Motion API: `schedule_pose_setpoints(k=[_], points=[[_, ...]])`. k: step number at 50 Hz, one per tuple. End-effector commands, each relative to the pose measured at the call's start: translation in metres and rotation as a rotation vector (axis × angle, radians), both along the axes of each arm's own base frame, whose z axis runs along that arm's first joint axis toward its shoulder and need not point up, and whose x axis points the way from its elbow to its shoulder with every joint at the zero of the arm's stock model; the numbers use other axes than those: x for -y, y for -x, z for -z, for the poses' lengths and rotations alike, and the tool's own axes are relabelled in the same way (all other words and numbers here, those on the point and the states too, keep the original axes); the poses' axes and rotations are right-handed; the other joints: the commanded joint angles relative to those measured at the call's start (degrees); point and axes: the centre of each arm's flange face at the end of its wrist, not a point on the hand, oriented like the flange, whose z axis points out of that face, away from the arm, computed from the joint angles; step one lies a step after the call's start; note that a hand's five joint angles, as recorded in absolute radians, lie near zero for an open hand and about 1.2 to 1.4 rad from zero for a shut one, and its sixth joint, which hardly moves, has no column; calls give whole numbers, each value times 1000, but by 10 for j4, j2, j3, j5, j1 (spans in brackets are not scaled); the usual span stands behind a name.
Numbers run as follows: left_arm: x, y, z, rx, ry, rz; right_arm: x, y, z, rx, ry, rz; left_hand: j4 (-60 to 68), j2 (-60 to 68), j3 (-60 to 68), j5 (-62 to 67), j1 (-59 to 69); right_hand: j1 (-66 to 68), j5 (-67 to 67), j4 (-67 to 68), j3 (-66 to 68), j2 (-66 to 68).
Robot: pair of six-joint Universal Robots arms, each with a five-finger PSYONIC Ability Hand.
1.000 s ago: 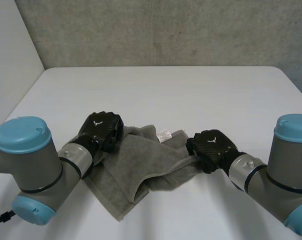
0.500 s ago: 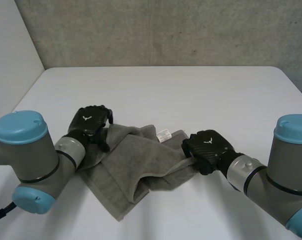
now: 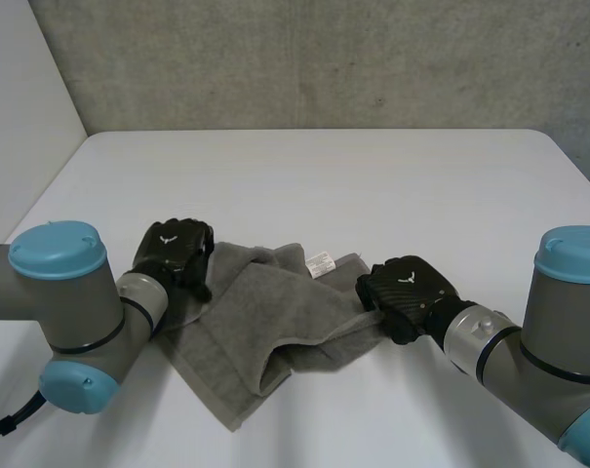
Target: Fold the towel.
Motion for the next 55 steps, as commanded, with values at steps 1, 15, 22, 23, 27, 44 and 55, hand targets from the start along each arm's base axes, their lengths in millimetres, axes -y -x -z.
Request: schedule_pose_setpoints(k=[1,15,22,23,27,44,55], points=[[-5,2,-2,-10,-4,12,1,0,-1,-1,5,2,95,91,92,93,89,4,11,20,20,11],[-16,14,-1,-65,-57,64,2,0,0,-16,24,-1,-21,-25,-24,-23,-27,4,11,20,20,11],[-15,15,1,-64,-60,66,2,0,0,-16,24,-1,-95,-99,-98,-97,-101,4,11,20,20,11],[-15,15,1,-64,-60,66,2,0,0,-16,24,-1,-95,-99,-98,-97,-101,4,11,20,20,11],[-15,16,0,-65,-57,66,2,0,0,-17,26,-1,-62,-65,-65,-63,-67,7,14,23,23,14],[-5,13,-31,-86,-5,50,8,1,-29,12,92,5,444,441,441,443,439,153,160,169,169,160],[-10,8,-43,-38,-86,49,-4,3,-47,-151,12,-105,444,441,441,443,439,153,160,169,169,160]])
